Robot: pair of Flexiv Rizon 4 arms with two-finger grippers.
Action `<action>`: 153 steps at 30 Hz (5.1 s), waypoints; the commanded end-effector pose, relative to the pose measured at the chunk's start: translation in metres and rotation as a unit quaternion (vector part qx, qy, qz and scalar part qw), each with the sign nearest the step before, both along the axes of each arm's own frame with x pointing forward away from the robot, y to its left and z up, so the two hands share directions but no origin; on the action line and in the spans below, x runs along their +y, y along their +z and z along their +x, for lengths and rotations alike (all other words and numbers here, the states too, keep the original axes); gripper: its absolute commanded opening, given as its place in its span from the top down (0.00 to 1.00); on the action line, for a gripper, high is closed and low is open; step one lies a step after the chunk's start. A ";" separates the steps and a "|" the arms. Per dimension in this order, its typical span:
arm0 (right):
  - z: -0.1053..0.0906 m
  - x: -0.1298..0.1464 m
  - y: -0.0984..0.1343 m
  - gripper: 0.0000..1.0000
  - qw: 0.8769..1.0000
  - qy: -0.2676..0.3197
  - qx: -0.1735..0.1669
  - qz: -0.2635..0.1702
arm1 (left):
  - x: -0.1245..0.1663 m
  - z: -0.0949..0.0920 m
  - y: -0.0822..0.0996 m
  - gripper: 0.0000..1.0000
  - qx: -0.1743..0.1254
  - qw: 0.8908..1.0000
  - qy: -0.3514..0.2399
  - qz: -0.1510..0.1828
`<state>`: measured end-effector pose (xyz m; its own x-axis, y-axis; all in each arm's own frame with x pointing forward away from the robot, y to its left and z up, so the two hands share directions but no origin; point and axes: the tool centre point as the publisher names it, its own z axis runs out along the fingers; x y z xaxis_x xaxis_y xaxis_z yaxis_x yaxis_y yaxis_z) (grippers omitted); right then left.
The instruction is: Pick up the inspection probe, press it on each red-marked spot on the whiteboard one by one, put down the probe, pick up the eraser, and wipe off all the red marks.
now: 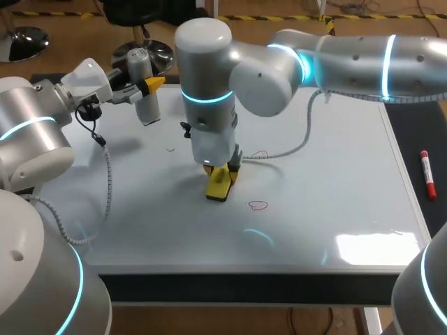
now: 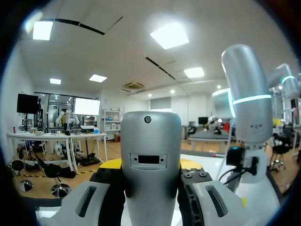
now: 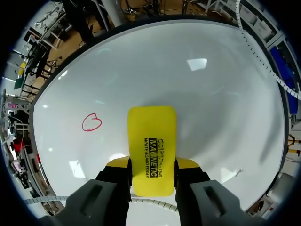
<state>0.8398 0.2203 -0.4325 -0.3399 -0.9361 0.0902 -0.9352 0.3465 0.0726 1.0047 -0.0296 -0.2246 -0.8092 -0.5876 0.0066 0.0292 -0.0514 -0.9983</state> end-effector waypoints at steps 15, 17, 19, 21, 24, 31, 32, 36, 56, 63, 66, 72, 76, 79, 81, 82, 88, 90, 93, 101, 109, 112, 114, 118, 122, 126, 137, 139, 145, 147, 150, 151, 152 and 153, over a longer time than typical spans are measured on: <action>0.032 -0.004 0.066 1.00 0.999 0.019 -0.030 0.022 | -0.002 0.000 0.001 1.00 -0.001 1.000 0.003 0.000; 0.042 -0.004 0.078 1.00 0.999 0.027 -0.039 0.024 | -0.002 0.000 0.001 1.00 -0.001 1.000 0.003 0.000; 0.051 -0.003 0.089 1.00 0.998 0.029 -0.050 0.030 | -0.002 0.000 0.001 1.00 -0.001 1.000 0.003 0.000; 0.059 -0.002 0.095 1.00 0.997 0.031 -0.060 0.029 | -0.002 0.000 0.001 1.00 -0.001 1.000 0.003 0.000; 0.068 -0.005 0.099 1.00 0.997 0.031 -0.064 0.026 | -0.002 0.000 0.001 1.00 -0.001 1.000 0.003 0.000; 0.060 -0.002 0.088 1.00 0.998 0.015 -0.058 0.026 | -0.002 0.000 0.001 1.00 -0.001 1.000 0.003 0.000; 0.056 0.000 0.084 1.00 0.998 0.014 -0.056 0.025 | -0.002 0.000 0.001 1.00 -0.001 1.000 0.003 0.000; 0.038 0.011 0.068 1.00 0.999 0.009 -0.042 0.028 | -0.002 0.000 0.001 1.00 -0.001 1.000 0.003 0.000; 0.004 0.036 0.014 1.00 0.998 0.041 -0.018 0.033 | -0.002 0.000 0.001 1.00 -0.001 1.000 0.003 0.000; 0.001 0.035 0.004 1.00 0.999 0.041 -0.014 0.031 | -0.002 0.000 0.001 1.00 -0.001 1.000 0.003 0.000; 0.000 0.033 0.001 1.00 0.999 0.042 -0.012 0.030 | -0.002 0.000 0.001 1.00 -0.001 1.000 0.003 0.000; 0.001 0.026 -0.007 1.00 0.999 0.037 -0.007 0.025 | -0.002 0.000 0.001 1.00 -0.001 1.000 0.003 0.000; 0.000 0.019 -0.010 1.00 0.999 0.030 -0.004 0.021 | -0.002 0.000 0.001 1.00 -0.001 1.000 0.003 0.000; -0.001 0.013 -0.014 1.00 1.000 0.023 0.000 0.017 | -0.002 0.000 0.001 1.00 -0.001 1.000 0.003 0.000; -0.002 0.007 -0.019 1.00 1.000 0.014 0.006 0.012 | -0.002 0.000 0.001 1.00 -0.001 1.000 0.003 0.000; -0.003 0.005 -0.022 1.00 1.000 0.013 0.008 0.011 | -0.002 0.000 0.001 1.00 -0.001 1.000 0.003 0.000; -0.006 -0.014 -0.035 1.00 1.000 -0.001 0.020 -0.002 | -0.002 0.000 0.001 1.00 -0.001 1.000 0.003 0.000; -0.006 -0.019 -0.037 1.00 1.000 -0.005 0.022 -0.006 | -0.002 0.000 0.001 1.00 -0.001 1.000 0.003 0.000; -0.005 -0.024 -0.035 1.00 1.000 -0.008 0.022 -0.009 | -0.002 0.000 0.001 1.00 -0.001 1.000 0.003 0.000; 0.003 -0.027 -0.030 1.00 1.000 -0.011 0.014 -0.010 | -0.002 0.000 0.001 1.00 -0.001 1.000 0.003 0.000; 0.017 -0.022 0.016 1.00 1.000 -0.005 -0.009 0.017 | -0.002 0.000 0.001 1.00 -0.001 1.000 0.003 0.000; 0.025 -0.017 0.035 1.00 1.000 0.003 -0.020 0.023 | -0.002 0.000 0.001 1.00 -0.001 1.000 0.003 0.000; 0.031 -0.015 0.043 1.00 0.999 0.007 -0.027 0.025 | -0.002 0.000 0.001 1.00 -0.001 1.000 0.003 0.000; 0.040 -0.012 0.052 1.00 0.999 0.010 -0.037 0.028 | -0.002 0.000 0.001 1.00 -0.001 1.000 0.003 0.000; 0.046 -0.012 0.052 1.00 0.999 0.010 -0.039 0.027 | -0.002 0.000 0.001 1.00 -0.001 1.000 0.003 0.000; 0.048 -0.013 0.052 1.00 0.999 0.008 -0.039 0.025 | -0.002 0.000 0.001 1.00 -0.001 1.000 0.003 0.000; 0.017 0.009 0.051 1.00 0.999 -0.005 -0.048 0.025 | -0.002 0.000 0.001 1.00 -0.001 1.000 0.003 0.000; 0.009 0.013 0.052 1.00 0.998 -0.006 -0.048 0.028 | -0.002 0.000 0.001 1.00 -0.001 1.000 0.003 0.000; -0.005 0.021 0.040 1.00 0.998 -0.004 -0.048 0.035 | -0.002 0.000 0.001 1.00 -0.001 1.000 0.003 0.000; -0.008 0.025 0.037 1.00 0.998 0.003 -0.048 0.033 | -0.002 0.000 0.001 1.00 -0.001 1.000 0.003 0.000; -0.012 0.028 0.031 1.00 0.998 0.006 -0.047 0.033 | -0.002 0.000 0.001 1.00 -0.001 1.000 0.003 0.000; -0.012 0.029 0.029 1.00 0.998 0.005 -0.047 0.034 | -0.002 0.000 0.001 1.00 -0.001 1.000 0.003 0.000; -0.014 0.031 0.027 1.00 0.998 0.006 -0.046 0.035 | -0.002 0.000 0.001 1.00 -0.001 1.000 0.003 0.000; -0.015 0.032 0.025 1.00 0.998 0.006 -0.046 0.036 | -0.002 0.000 0.001 1.00 -0.001 1.000 0.003 0.000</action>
<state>0.8256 0.2476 -0.4017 -0.3320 -0.9432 -0.0127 -0.9432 0.3318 0.0146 1.0047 -0.0298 -0.2247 -0.8085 -0.5884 0.0066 0.0296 -0.0520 -0.9982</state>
